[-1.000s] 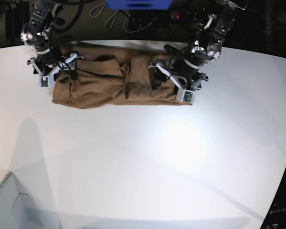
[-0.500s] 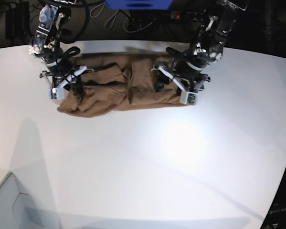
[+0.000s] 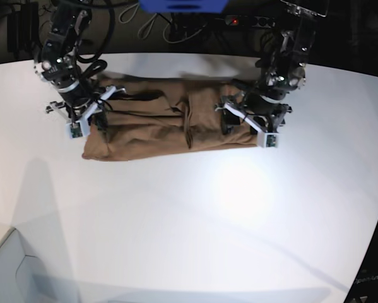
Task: Layout the t-shirt on the table in an organized manner, then fold the t-shirt properly
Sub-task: 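Lift the folded bundle with both grippers and fold it over again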
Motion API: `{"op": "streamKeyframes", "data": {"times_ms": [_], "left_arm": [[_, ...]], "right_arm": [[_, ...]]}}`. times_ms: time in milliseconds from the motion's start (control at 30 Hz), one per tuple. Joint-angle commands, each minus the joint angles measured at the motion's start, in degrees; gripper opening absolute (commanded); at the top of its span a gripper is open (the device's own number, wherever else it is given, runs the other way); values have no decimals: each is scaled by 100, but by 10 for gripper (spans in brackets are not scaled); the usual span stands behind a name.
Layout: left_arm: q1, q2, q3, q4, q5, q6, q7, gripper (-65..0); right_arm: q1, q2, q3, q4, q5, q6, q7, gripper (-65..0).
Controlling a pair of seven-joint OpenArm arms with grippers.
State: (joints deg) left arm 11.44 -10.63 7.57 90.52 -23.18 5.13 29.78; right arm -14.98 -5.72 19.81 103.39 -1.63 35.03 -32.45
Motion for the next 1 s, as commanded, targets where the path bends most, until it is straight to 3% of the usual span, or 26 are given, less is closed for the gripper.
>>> {"op": "streamKeyframes", "data": {"times_ms": [0, 200, 300, 400, 500, 567, 733, 967], "left_arm": [[12, -49, -32, 25, 72, 169, 112, -229], [21, -49, -23, 42, 72, 169, 112, -229], [21, -49, -23, 69, 72, 169, 112, -229], [12, -49, -23, 34, 72, 169, 112, -229], [3, -49, -14, 25, 72, 169, 112, -229], [12, -49, -14, 25, 72, 169, 112, -229], [3, -49, -14, 34, 72, 169, 112, -229], [-6, -49, -6, 166, 72, 169, 77, -229]], "right_arm": [[-36, 31, -69, 320, 44, -52, 172, -650], [-405, 40, -781, 1085, -70, -61, 172, -650], [-440, -13, -1353, 1129, -861, -61, 172, -650], [-440, -328, -2003, 1173, -1732, -61, 172, -650], [-387, -328, -2584, 1217, -2312, -61, 181, -650], [-370, -328, -3076, 1217, -2356, -114, 172, -650], [-150, -328, -4113, 1181, -2356, -940, -4, -650], [202, -328, -4729, 944, -2294, -984, -355, -650]]}}
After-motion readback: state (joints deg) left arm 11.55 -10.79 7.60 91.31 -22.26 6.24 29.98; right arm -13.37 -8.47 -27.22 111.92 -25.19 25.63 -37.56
